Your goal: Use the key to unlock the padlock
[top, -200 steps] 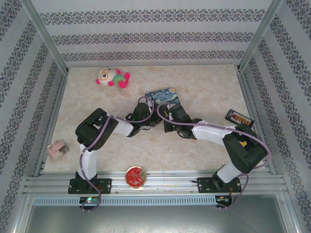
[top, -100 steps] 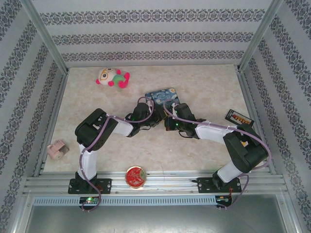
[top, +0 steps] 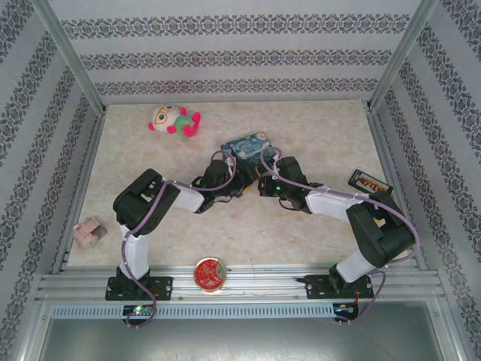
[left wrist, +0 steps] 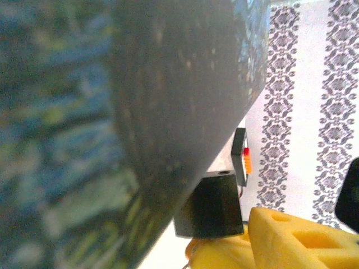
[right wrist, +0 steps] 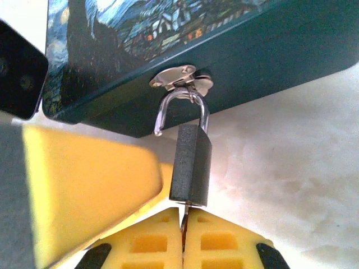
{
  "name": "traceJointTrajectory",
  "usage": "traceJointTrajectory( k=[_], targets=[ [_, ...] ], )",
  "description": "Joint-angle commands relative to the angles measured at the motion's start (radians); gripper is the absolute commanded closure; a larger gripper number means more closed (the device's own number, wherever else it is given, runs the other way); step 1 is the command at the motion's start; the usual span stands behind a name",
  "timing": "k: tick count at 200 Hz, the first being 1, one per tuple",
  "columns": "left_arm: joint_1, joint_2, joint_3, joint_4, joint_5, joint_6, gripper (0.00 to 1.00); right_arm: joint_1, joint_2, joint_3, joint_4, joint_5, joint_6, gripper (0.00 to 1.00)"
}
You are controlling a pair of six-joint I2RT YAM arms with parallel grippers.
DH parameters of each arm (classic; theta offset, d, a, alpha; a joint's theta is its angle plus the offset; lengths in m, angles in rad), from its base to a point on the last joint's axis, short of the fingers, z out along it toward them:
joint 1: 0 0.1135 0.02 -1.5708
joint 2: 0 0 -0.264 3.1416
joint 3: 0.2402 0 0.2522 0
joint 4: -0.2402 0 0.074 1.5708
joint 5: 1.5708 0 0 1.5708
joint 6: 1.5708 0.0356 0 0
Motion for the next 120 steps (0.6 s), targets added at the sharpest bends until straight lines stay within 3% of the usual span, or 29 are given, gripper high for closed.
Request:
traceJointTrajectory(
  k=[1, 35, 120],
  targets=[
    [0.015, -0.046, -0.020, -0.043, -0.004, 0.025, 0.23, -0.022, 0.012, -0.016, 0.097, -0.030, 0.022, 1.00],
    [0.022, -0.108, -0.030, -0.102, -0.029, 0.088, 0.00, -0.034, 0.020, -0.018, 0.105, -0.059, 0.016, 0.99],
    [0.044, -0.259, -0.038, -0.243, -0.096, 0.258, 0.01, -0.029, 0.061, -0.023, 0.099, -0.063, 0.017, 0.85]
  ],
)
